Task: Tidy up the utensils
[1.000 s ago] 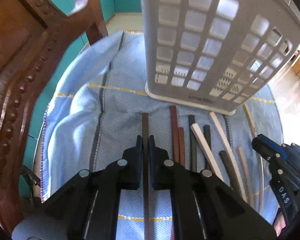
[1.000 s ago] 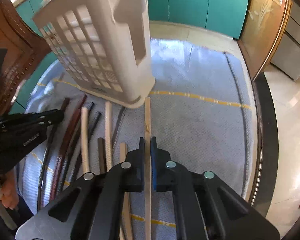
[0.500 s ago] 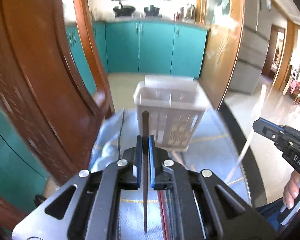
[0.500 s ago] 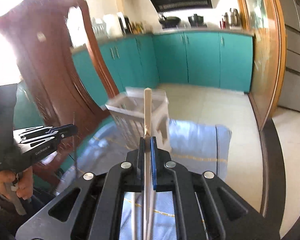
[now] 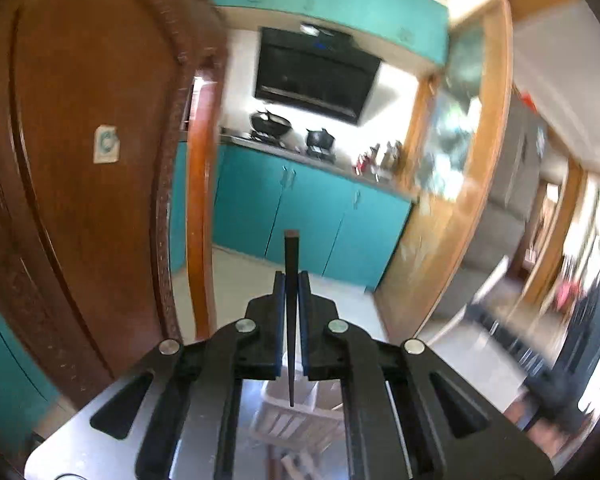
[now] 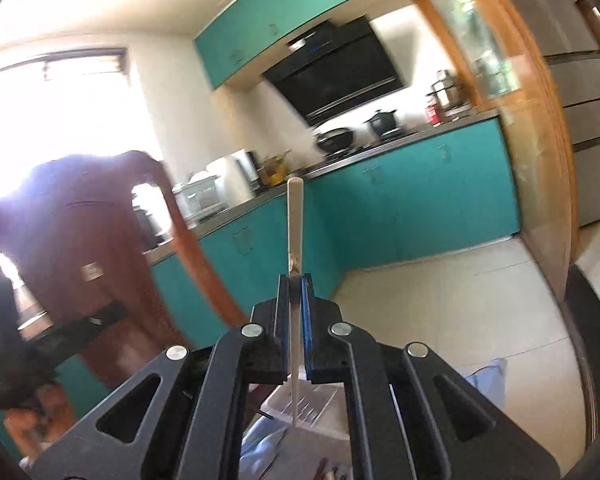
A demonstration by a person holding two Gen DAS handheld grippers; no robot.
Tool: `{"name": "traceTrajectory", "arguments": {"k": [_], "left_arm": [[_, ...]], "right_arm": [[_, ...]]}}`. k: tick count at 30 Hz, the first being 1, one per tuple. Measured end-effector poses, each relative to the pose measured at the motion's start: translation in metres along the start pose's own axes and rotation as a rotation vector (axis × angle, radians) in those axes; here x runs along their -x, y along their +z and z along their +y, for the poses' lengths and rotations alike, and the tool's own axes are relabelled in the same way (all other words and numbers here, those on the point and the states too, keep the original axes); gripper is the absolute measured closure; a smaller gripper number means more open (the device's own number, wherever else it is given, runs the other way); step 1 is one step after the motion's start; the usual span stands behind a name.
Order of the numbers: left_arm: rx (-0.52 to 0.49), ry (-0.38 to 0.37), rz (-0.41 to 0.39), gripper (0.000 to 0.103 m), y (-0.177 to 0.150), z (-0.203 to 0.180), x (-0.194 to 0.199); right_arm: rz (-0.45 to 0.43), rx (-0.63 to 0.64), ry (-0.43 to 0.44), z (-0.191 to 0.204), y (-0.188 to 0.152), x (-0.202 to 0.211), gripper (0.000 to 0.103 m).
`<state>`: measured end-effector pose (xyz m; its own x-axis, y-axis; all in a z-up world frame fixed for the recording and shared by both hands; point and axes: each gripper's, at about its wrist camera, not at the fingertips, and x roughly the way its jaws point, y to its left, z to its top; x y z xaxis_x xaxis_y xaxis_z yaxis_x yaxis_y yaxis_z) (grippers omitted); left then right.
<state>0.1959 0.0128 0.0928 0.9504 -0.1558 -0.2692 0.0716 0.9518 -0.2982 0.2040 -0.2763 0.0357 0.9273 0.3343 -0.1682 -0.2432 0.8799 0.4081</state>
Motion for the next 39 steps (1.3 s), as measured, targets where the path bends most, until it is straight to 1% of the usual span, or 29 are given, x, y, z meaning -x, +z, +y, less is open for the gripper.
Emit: {"name": "traceTrajectory", "arguments": {"k": [1, 3, 4, 5, 7, 9, 13, 19, 21, 22, 23, 24, 25, 26, 27, 30, 32, 33, 35, 38, 39], "left_arm": [[0.025, 0.008, -0.015, 0.096, -0.001, 0.001, -0.006], [0.020, 0.030, -0.016, 0.096, -0.010, 0.001, -0.027], [0.013, 0.042, 0.002, 0.096, -0.017, -0.001, -0.038], [0.009, 0.047, 0.020, 0.096, -0.023, 0.004, -0.040], [-0.008, 0.063, 0.096, 0.096, -0.043, 0.005, -0.066], [-0.022, 0.077, 0.151, 0.096, -0.060, 0.003, -0.085], [-0.058, 0.099, 0.209, 0.096, -0.080, 0.002, -0.102], [-0.118, 0.109, 0.215, 0.096, -0.096, -0.002, -0.100], [-0.122, 0.101, 0.216, 0.096, -0.100, -0.002, -0.097], [-0.122, 0.094, 0.213, 0.096, -0.102, -0.002, -0.095], [-0.123, 0.091, 0.208, 0.096, -0.104, -0.002, -0.092], [-0.130, 0.089, 0.194, 0.096, -0.106, -0.002, -0.090], [-0.138, 0.088, 0.184, 0.093, -0.108, -0.001, -0.086], [-0.152, 0.088, 0.172, 0.089, -0.109, -0.003, -0.083], [-0.166, 0.088, 0.158, 0.087, -0.112, -0.001, -0.077], [-0.210, 0.083, 0.101, 0.076, -0.121, 0.003, -0.053], [-0.241, 0.088, 0.063, 0.062, -0.125, 0.003, -0.040], [-0.253, 0.094, 0.054, 0.061, -0.128, 0.003, -0.035], [-0.276, 0.102, 0.064, 0.060, -0.137, 0.004, -0.032], [-0.299, 0.120, 0.121, 0.059, -0.152, 0.006, -0.036], [-0.303, 0.132, 0.145, 0.059, -0.157, 0.008, -0.038]], "right_arm": [[0.003, 0.022, -0.033, 0.000, -0.007, -0.008, 0.097], [0.039, 0.071, -0.075, 0.000, -0.021, -0.022, 0.097], [0.065, 0.102, -0.096, -0.001, -0.032, -0.030, 0.097], [0.084, 0.123, -0.101, -0.002, -0.041, -0.035, 0.097], [0.121, 0.168, -0.116, -0.001, -0.059, -0.042, 0.097], [0.152, 0.200, -0.129, -0.003, -0.076, -0.045, 0.097], [0.181, 0.215, -0.130, -0.008, -0.091, -0.045, 0.097], [0.183, 0.235, -0.112, -0.010, -0.097, -0.030, 0.097], [0.184, 0.233, -0.103, -0.009, -0.099, -0.025, 0.096], [0.187, 0.229, -0.097, -0.010, -0.101, -0.023, 0.093], [0.193, 0.226, -0.094, -0.011, -0.104, -0.020, 0.085], [0.201, 0.223, -0.090, -0.011, -0.105, -0.017, 0.080], [0.211, 0.220, -0.077, -0.012, -0.109, -0.013, 0.070], [0.214, 0.222, -0.067, -0.013, -0.112, -0.009, 0.066], [0.218, 0.230, -0.059, -0.013, -0.115, -0.005, 0.065], [0.224, 0.259, -0.026, -0.013, -0.124, 0.009, 0.063], [0.246, 0.282, 0.001, -0.010, -0.133, 0.015, 0.062], [0.265, 0.299, 0.011, -0.008, -0.140, 0.017, 0.062], [0.310, 0.337, 0.007, -0.004, -0.154, 0.017, 0.062], [0.449, 0.368, -0.022, 0.001, -0.183, 0.007, 0.062], [0.526, 0.375, -0.050, 0.000, -0.196, -0.001, 0.062]]}}
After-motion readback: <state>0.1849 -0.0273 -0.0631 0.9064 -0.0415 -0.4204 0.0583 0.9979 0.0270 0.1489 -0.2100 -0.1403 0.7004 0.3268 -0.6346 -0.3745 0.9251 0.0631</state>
